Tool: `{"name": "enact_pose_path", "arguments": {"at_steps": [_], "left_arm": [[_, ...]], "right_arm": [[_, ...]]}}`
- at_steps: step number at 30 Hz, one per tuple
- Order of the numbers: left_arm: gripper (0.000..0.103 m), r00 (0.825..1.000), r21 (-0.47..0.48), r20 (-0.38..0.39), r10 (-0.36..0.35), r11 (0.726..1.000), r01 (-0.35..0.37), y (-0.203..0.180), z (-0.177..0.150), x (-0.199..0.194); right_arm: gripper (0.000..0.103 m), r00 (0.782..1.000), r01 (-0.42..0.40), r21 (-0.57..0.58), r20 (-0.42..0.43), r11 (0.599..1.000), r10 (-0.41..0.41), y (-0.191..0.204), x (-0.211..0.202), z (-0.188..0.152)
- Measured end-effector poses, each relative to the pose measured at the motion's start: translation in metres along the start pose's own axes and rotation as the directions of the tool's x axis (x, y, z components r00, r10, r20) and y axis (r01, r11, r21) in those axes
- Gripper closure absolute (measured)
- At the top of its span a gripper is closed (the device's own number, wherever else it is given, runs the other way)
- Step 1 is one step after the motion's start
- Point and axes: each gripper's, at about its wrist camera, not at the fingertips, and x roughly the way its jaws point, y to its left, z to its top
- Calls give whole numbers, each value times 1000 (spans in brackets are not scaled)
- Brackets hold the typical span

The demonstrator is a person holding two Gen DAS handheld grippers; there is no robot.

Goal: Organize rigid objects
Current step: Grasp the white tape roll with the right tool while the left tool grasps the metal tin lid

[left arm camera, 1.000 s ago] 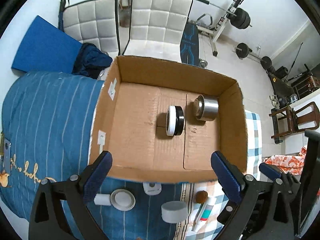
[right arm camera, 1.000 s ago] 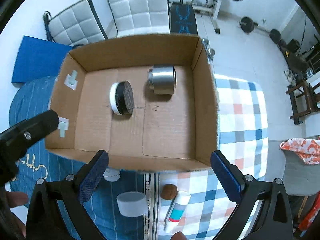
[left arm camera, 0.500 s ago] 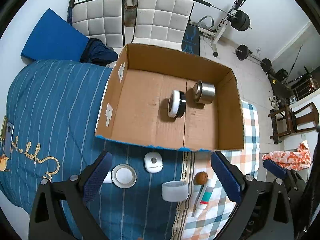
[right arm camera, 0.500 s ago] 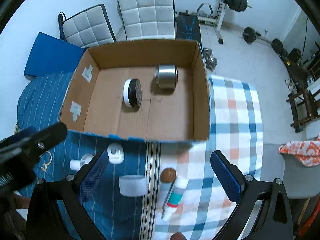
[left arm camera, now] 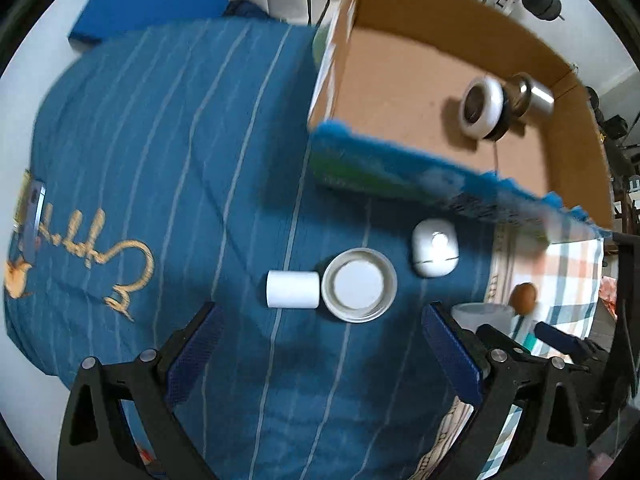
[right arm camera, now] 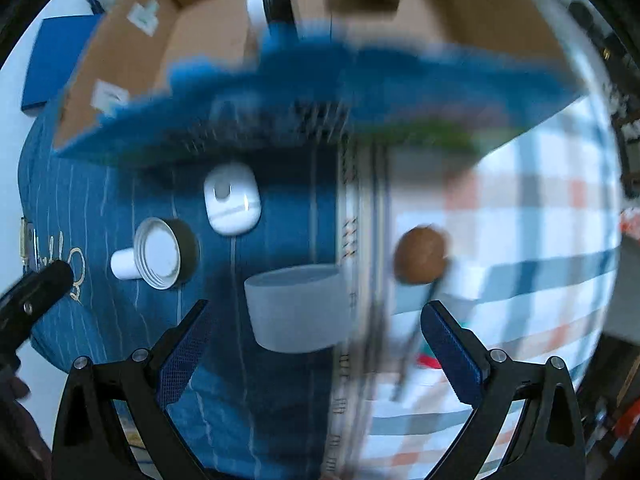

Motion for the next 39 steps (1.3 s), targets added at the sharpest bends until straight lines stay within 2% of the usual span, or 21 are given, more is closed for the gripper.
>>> {"name": "enact_pose_path", "arguments": {"at_steps": [5, 8, 9, 15, 18, 21, 28, 29, 31, 34, 36, 39], "left_arm": [[2, 997, -3, -71, -35, 999, 35, 7, 0, 35], [2, 992, -14, -112, -58, 998, 57, 7, 2, 52], [2, 990, -16, -127, -68, 998, 66, 7, 3, 58], [2, 975, 8, -197, -99, 995, 102, -8, 6, 83], [2, 981, 42, -179, -69, 996, 77, -19, 9, 85], [2, 981, 57, -183, -71, 995, 83, -28, 14, 86], [3, 987, 153, -156, 29, 988, -5, -58, 21, 94], [5, 986, 163, -161, 38, 986, -12, -61, 20, 97], [22, 984, 180, -165, 66, 983, -36, -66, 17, 102], [36, 984, 181, -170, 52, 983, -21, -71, 12, 110], [40, 985, 179, -170, 41, 984, -10, -73, 9, 112], [41, 985, 191, -173, 30, 982, 4, -71, 6, 114]], "right_arm": [[3, 997, -20, 45, -80, 999, 24, 3, 36, 1], [19, 994, -26, 56, -106, 998, 32, 4, 50, 3], [30, 993, -10, 54, -119, 998, 17, 5, 55, 3], [32, 994, 3, 48, -110, 999, 2, 8, 56, -4], [32, 993, 17, 54, -114, 998, -11, 1, 51, -6], [32, 993, 23, 68, -113, 997, -16, -12, 50, -10], [32, 995, 31, 76, -101, 997, -23, -21, 41, -13], [32, 995, 31, 73, -99, 997, -24, -20, 39, -14], [32, 995, 30, 71, -99, 997, -23, -20, 37, -16], [32, 995, 30, 69, -102, 997, -23, -17, 35, -19], [32, 994, 34, 69, -105, 997, -27, -18, 33, -18], [32, 993, 38, 66, -111, 997, -31, -15, 33, -17]]}}
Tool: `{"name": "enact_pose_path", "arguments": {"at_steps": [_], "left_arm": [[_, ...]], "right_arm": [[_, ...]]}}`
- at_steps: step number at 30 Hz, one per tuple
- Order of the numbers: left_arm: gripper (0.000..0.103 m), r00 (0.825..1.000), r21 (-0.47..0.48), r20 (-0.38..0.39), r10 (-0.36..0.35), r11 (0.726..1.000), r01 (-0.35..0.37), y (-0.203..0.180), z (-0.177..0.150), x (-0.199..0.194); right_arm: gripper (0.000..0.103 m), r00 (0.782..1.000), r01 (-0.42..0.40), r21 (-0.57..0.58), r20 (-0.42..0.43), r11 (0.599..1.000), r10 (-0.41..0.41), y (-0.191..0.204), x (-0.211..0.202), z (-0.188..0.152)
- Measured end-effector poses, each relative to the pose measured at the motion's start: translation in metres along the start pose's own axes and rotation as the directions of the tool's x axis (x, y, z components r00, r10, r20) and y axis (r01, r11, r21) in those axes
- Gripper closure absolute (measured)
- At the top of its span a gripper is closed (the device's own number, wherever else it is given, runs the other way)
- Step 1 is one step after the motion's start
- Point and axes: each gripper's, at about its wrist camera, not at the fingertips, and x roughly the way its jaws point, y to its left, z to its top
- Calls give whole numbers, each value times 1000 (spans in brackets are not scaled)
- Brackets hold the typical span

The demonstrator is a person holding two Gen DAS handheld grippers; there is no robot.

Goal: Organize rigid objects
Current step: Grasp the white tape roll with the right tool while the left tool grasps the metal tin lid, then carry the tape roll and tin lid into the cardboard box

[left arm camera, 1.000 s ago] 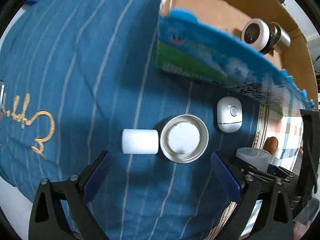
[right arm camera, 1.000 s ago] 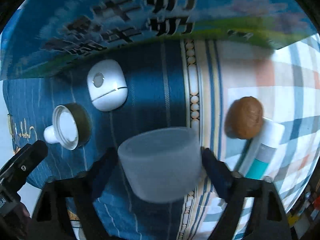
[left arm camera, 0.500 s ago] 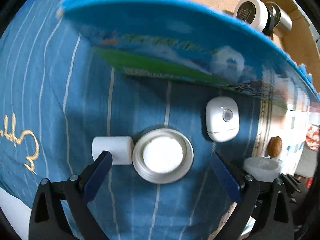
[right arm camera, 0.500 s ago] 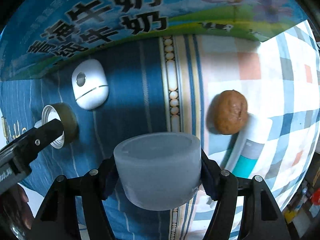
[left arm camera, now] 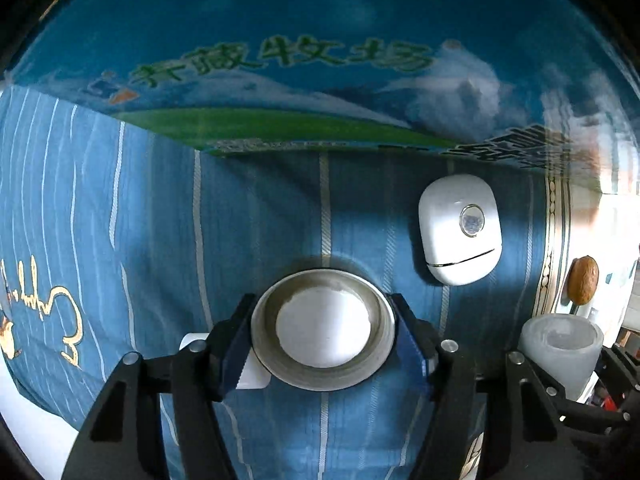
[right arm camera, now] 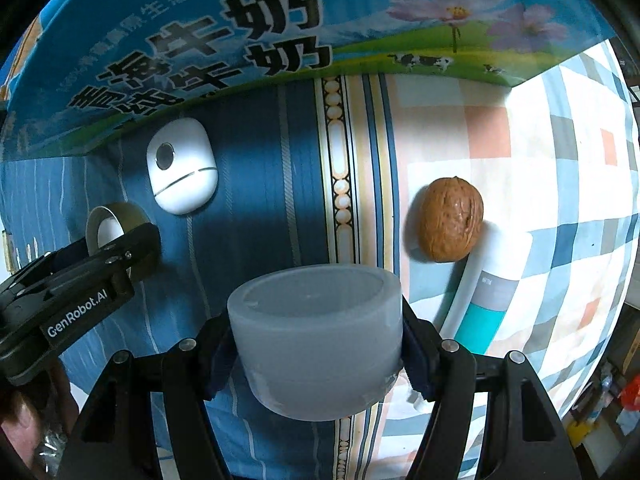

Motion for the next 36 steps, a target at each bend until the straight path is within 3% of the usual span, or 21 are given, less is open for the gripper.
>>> {"name": "enact_pose_path", "arguments": {"at_steps": [11, 15, 16, 18, 22, 28, 36], "left_arm": [[38, 994, -16, -75, -76, 997, 75, 15, -21, 17], [36, 993, -23, -65, -95, 995, 94, 13, -27, 21], [40, 993, -26, -63, -96, 995, 94, 12, -27, 21], [40, 995, -32, -53, -84, 996, 82, 18, -16, 14], [40, 999, -33, -7, -53, 998, 52, 12, -18, -11], [40, 993, -38, 81, -86, 995, 89, 9, -31, -60], [40, 956, 24, 224, -189, 982, 189, -5, -57, -158]], "right_arm": [[32, 1000, 8, -21, -5, 1000, -8, 13, 6, -29], [32, 1000, 9, -16, -10, 1000, -9, 14, 13, -35], [32, 1000, 12, -18, -10, 1000, -12, 14, 14, -37], [32, 1000, 14, -21, -16, 1000, -15, 15, 21, -23], [32, 1000, 19, -30, -12, 999, -20, 15, 26, -24], [32, 1000, -9, -40, 19, 999, 10, 14, 4, -30], [32, 989, -97, -69, 103, 993, 103, 11, -61, -52]]}}
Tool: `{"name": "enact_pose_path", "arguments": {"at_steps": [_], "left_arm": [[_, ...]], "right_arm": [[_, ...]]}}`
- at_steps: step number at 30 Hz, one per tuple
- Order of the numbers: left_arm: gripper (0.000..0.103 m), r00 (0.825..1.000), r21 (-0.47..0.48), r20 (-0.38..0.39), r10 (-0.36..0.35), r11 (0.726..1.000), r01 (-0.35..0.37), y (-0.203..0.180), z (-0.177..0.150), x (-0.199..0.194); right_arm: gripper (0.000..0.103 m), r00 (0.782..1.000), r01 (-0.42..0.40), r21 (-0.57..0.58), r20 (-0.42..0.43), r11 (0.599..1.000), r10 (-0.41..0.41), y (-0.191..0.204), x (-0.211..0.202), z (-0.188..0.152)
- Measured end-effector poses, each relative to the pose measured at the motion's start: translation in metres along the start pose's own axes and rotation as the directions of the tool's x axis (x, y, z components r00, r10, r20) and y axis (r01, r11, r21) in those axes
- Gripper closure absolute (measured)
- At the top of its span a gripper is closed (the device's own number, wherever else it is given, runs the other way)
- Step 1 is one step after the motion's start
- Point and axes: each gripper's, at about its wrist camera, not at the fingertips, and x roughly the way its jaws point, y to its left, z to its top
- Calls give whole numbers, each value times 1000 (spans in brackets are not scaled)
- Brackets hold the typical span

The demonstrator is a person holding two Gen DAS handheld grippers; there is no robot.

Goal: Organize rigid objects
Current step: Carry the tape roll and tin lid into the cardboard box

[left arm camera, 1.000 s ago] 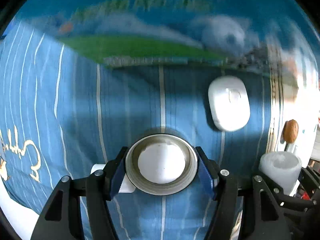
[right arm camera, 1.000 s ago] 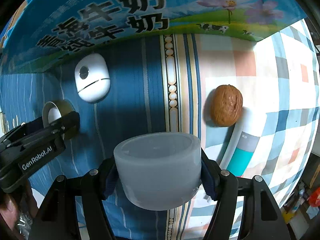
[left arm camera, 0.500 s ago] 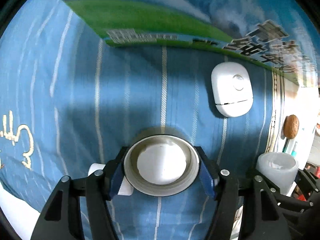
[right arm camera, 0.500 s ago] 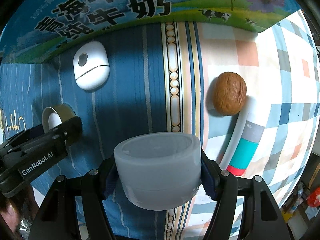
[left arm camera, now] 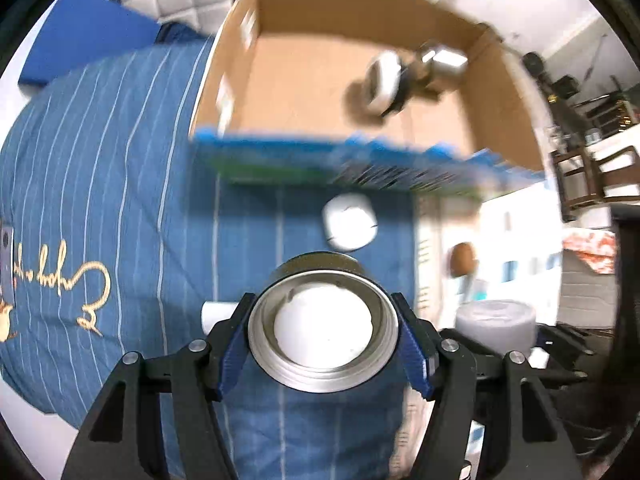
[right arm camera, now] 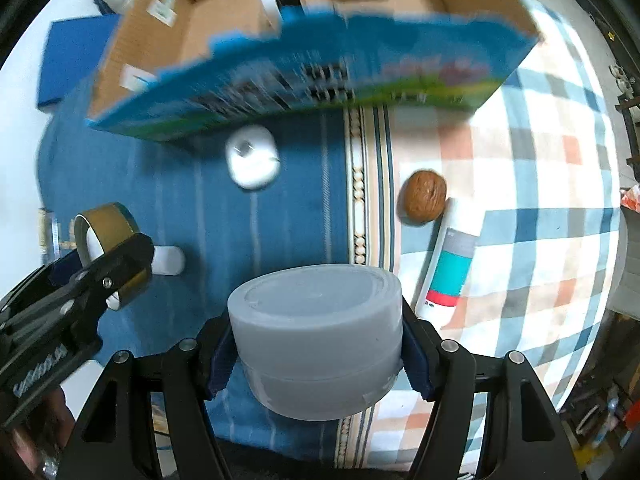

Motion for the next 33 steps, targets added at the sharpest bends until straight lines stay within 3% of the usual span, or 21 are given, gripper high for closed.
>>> {"name": "enact_pose_path", "arguments": {"at_steps": [3, 8, 14, 22, 27, 33], "left_arm": [[40, 999, 23, 44, -4, 1000, 3, -7, 19, -31], [40, 996, 42, 88, -10, 999, 6, -18, 66, -49], [40, 997, 22, 75, 24, 999, -26, -3, 139, -24], [40, 996, -25, -79, 48, 998, -50, 20, 211, 62], [40, 983, -34, -171, 60, 997, -67, 28, 227, 111], [40, 966, -47, -249, 73, 995, -87, 41, 227, 144]], "right_arm": [[32, 999, -23, -16, 43, 1000, 24, 1, -34, 6], [32, 992, -44, -40, 114, 998, 48, 4, -85, 31], [32, 985, 4, -24, 173, 1000, 0, -1, -107, 100], [32, 988, 90, 49, 121, 995, -96, -22, -59, 192], [32, 987, 140, 72, 65, 988, -145, -34, -13, 234], [32, 986, 167, 72, 5, 983, -168, -44, 25, 256]]}}
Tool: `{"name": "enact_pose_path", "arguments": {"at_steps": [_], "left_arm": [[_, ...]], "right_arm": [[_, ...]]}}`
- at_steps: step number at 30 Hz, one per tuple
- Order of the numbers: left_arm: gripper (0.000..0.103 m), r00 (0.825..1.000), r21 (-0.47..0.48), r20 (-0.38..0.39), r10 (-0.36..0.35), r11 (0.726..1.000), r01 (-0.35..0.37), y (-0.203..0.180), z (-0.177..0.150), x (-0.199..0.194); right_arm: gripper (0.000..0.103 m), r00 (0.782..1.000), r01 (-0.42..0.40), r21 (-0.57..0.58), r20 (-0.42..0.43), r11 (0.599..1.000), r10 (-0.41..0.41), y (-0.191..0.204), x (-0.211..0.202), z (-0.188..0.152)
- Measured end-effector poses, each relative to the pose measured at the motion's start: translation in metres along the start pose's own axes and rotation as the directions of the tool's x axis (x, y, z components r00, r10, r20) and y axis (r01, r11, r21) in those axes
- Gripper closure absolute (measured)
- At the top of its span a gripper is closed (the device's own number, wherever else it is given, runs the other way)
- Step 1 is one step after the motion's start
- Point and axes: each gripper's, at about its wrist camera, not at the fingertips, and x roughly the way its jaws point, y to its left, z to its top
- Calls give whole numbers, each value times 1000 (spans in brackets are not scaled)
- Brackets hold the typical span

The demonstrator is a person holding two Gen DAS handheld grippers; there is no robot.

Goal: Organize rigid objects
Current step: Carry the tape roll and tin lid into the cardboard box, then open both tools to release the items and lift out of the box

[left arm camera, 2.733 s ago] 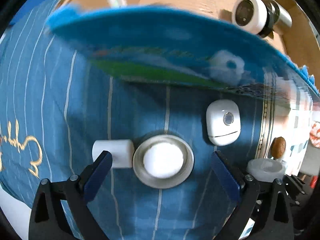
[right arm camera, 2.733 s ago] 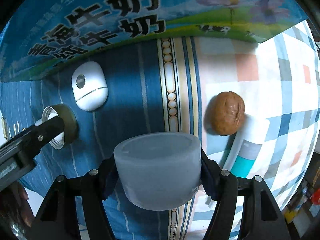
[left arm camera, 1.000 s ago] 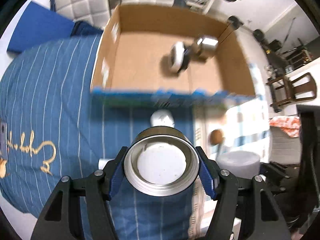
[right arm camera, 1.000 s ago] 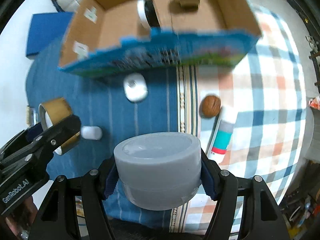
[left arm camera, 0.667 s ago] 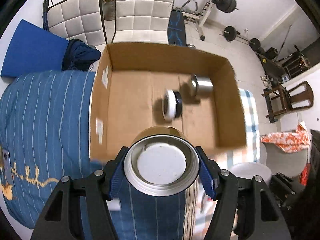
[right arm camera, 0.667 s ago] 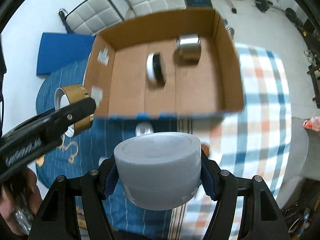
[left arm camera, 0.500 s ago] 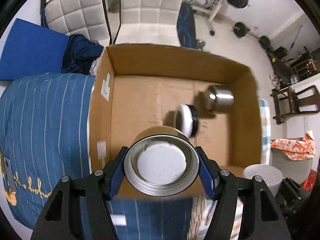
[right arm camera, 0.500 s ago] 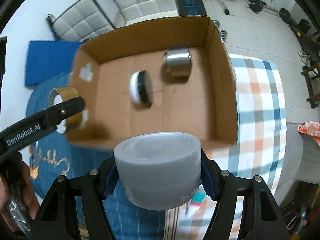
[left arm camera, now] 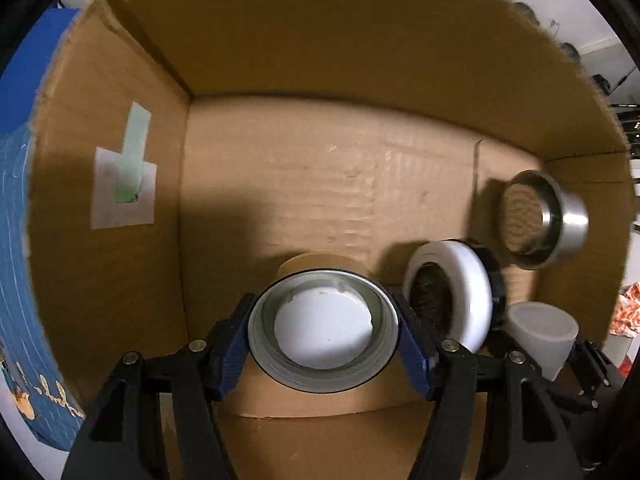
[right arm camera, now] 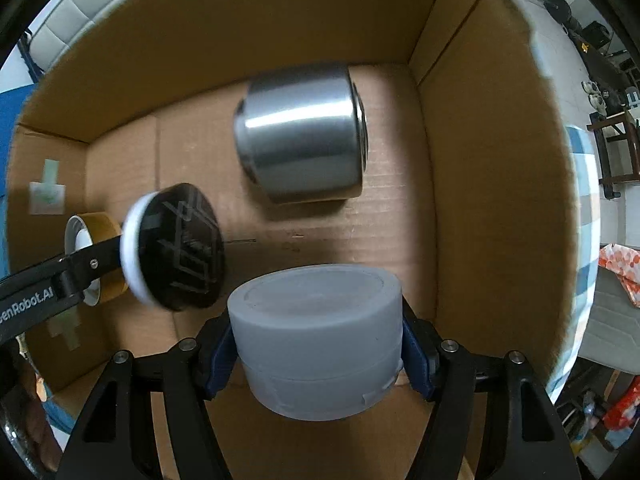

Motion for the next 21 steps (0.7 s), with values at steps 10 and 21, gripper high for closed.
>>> {"name": "enact_pose_path", "arguments": {"at_steps": [10, 21], "left_arm": [[40, 998, -52, -68, -15, 999, 12, 19, -12, 19], [37, 999, -39, -16, 28, 999, -28, 23, -41, -17]], "right_arm": [[31, 998, -21, 19, -52, 1000, 22, -7, 20, 14], [27, 999, -12, -2, -43, 1000, 12, 2, -6, 9]]}}
